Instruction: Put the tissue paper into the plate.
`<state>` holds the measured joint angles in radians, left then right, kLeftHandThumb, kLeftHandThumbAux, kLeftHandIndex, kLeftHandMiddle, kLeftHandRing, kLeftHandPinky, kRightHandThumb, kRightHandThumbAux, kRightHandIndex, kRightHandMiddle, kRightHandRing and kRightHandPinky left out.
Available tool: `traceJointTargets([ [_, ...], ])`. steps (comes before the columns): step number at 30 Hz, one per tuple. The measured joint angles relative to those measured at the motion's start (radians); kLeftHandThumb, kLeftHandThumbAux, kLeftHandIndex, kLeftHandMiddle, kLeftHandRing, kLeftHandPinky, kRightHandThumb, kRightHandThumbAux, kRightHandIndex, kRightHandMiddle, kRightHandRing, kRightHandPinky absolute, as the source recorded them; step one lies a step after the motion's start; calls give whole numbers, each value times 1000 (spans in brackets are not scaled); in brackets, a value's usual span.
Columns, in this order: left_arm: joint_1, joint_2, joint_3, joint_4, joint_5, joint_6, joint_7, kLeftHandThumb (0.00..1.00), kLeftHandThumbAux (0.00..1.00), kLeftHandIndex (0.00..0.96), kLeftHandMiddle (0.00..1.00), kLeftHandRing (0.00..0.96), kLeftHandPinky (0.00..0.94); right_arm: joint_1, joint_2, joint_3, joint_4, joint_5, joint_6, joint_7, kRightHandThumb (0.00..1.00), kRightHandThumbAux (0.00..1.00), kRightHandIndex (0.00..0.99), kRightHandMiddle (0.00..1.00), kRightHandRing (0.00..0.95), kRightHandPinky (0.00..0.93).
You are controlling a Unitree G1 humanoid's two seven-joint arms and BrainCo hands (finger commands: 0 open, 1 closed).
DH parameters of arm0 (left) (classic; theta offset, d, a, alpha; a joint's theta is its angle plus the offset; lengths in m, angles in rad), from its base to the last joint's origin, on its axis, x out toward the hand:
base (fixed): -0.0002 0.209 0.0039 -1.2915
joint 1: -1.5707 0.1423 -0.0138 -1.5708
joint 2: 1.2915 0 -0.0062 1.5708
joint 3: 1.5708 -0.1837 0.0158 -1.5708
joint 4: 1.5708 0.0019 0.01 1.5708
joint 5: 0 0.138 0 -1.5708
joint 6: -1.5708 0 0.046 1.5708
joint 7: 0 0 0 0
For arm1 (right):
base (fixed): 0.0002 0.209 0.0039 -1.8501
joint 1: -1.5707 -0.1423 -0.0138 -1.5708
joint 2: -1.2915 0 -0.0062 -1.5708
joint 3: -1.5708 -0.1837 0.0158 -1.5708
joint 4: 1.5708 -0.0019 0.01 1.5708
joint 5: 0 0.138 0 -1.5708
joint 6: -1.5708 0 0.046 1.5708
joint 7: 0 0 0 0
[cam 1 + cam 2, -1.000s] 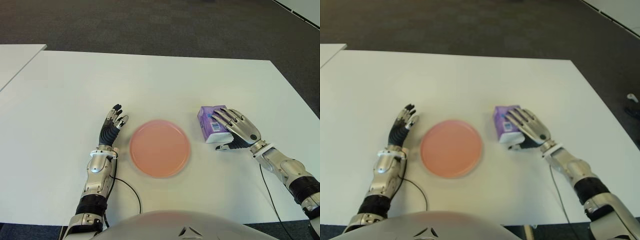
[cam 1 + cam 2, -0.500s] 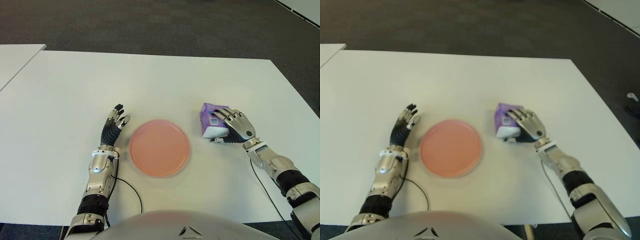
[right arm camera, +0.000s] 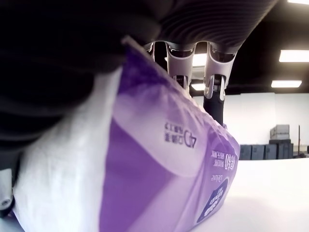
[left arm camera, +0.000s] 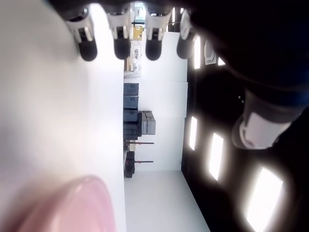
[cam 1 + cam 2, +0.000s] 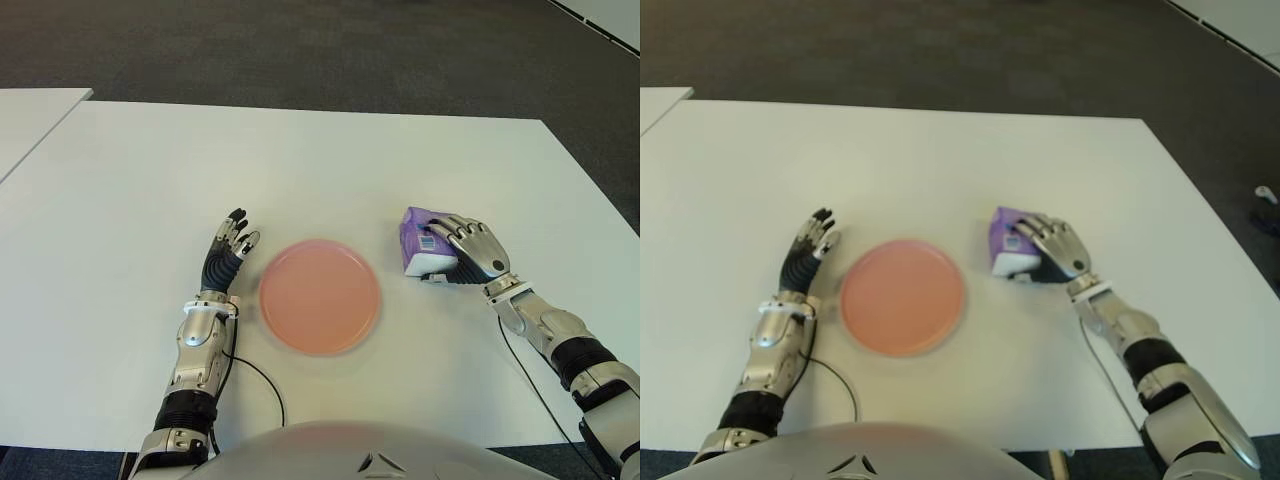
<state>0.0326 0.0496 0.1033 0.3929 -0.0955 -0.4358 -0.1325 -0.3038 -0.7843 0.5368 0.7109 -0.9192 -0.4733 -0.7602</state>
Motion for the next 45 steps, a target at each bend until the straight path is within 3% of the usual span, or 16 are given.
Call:
traceJointTargets([
  [21,-1,0,0,-6,-1,0,0,0,517,0,0,0,0,11,-3,1,-108,55,-5,89,744,709,441,834,829,813],
  [32,0,0,0,-4,1,1,1,0,522,0,0,0,0,29,-4,13,-147,43,7,89,745,708,441,845,843,843],
  [35,-1,0,0,-2,3,0,7,0,528,0,0,0,0,30,3,21,-141,29,17,56,747,708,441,871,870,867],
  [45,-7,1,3,6,8,-3,18,0,531,0,0,0,0,70,101,23,-102,10,89,-160,748,708,441,913,908,884],
])
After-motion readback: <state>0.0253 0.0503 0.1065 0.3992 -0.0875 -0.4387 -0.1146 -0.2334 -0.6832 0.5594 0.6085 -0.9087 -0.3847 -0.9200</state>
